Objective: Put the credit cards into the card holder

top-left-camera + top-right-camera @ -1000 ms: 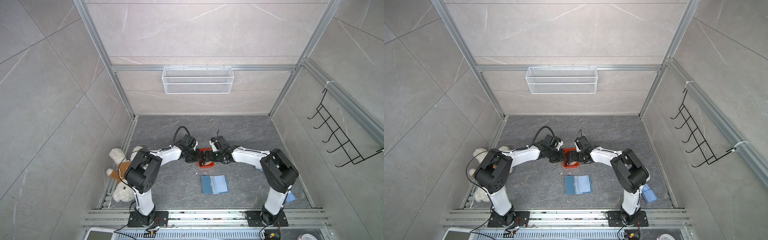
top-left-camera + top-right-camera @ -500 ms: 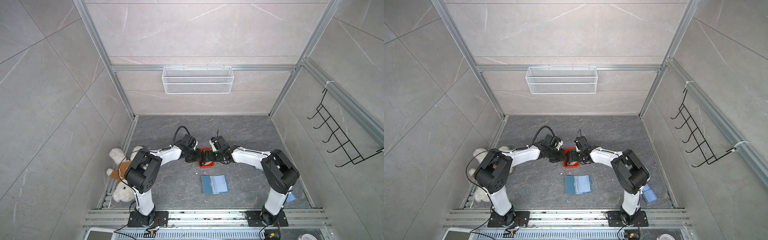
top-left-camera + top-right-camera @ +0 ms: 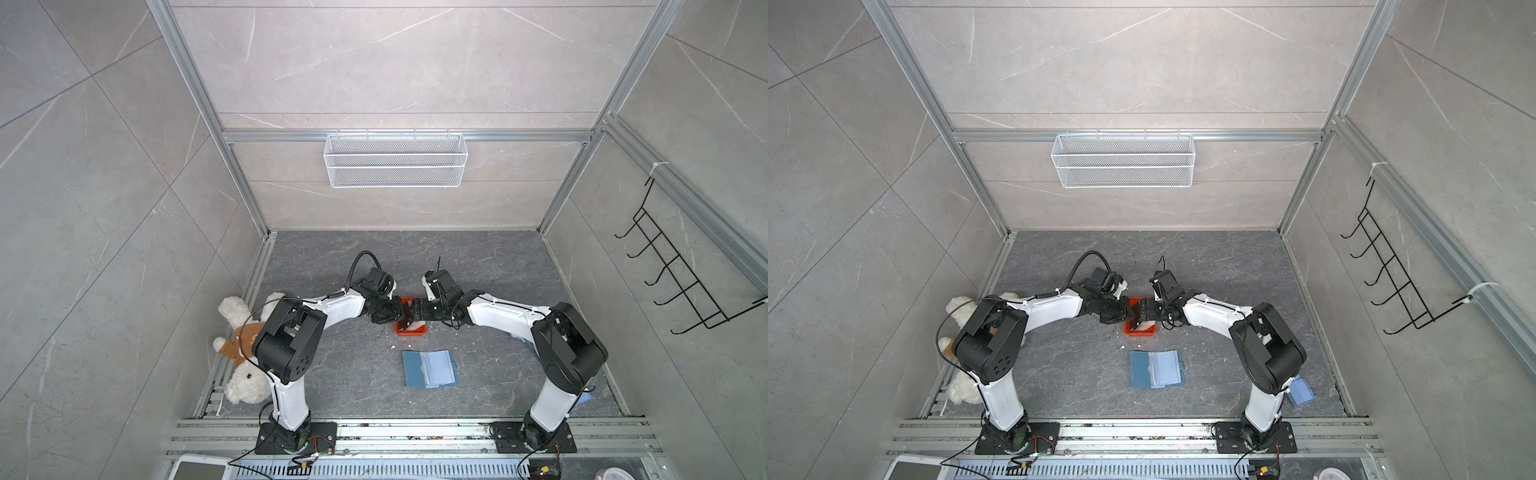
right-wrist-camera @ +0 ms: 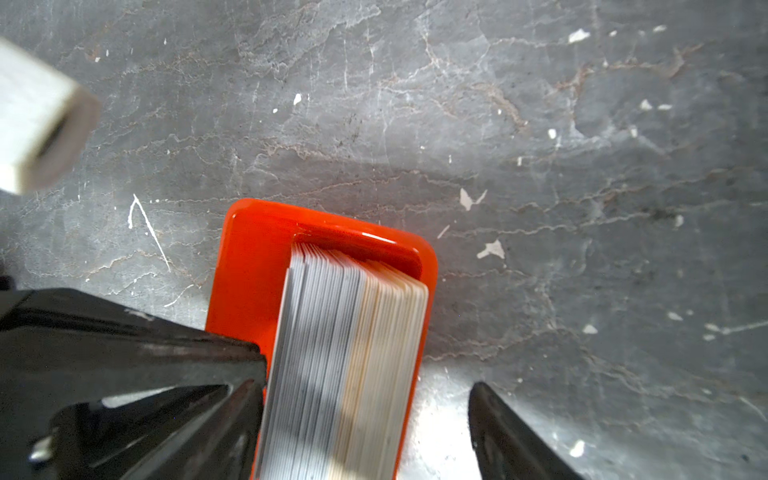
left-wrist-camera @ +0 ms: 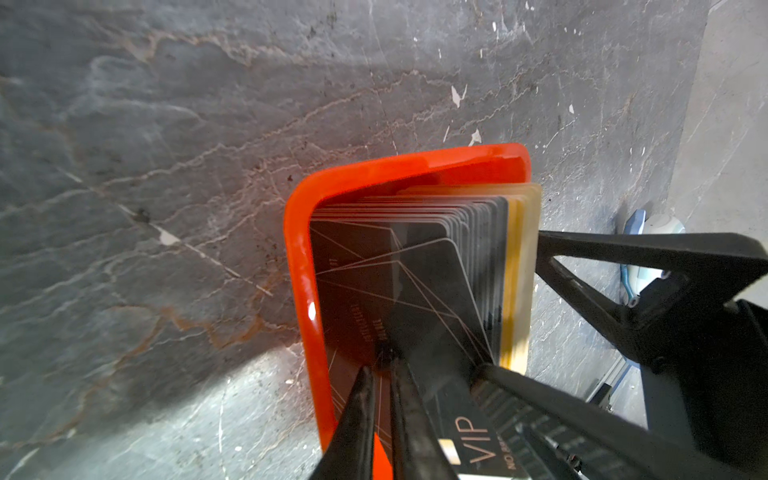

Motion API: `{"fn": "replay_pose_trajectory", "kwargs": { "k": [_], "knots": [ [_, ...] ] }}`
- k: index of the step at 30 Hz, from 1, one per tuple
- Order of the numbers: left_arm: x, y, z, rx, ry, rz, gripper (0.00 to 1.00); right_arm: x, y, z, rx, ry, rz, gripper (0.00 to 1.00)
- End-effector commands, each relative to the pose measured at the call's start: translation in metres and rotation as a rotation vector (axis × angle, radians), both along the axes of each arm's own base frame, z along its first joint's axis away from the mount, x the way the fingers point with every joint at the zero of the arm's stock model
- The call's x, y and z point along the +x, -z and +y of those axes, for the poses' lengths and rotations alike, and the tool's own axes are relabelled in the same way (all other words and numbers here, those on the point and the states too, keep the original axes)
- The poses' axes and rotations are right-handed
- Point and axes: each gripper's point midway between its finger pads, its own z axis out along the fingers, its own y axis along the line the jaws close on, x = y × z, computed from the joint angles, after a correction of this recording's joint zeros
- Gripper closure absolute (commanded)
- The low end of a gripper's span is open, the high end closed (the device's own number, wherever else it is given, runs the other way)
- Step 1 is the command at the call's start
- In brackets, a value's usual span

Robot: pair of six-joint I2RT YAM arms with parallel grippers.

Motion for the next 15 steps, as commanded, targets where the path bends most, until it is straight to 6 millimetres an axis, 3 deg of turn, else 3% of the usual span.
{"fn": "replay_pose_trajectory", "kwargs": {
  "k": [1, 9, 15],
  "knots": [
    [-0.002, 0.008, 0.000, 0.027, 0.018, 0.026, 0.85, -0.005, -0.006, -0.011, -0.034, 0.003, -0.009, 0.21],
    [-0.002, 0.012, -0.006, 0.018, 0.024, 0.040, 0.85, -0.019, -0.038, -0.005, 0.038, 0.009, -0.026, 0.24],
    [-0.003, 0.012, -0.009, 0.016, 0.026, 0.039, 0.85, -0.033, -0.054, 0.011, 0.103, 0.048, 0.005, 0.36]
  ]
}}
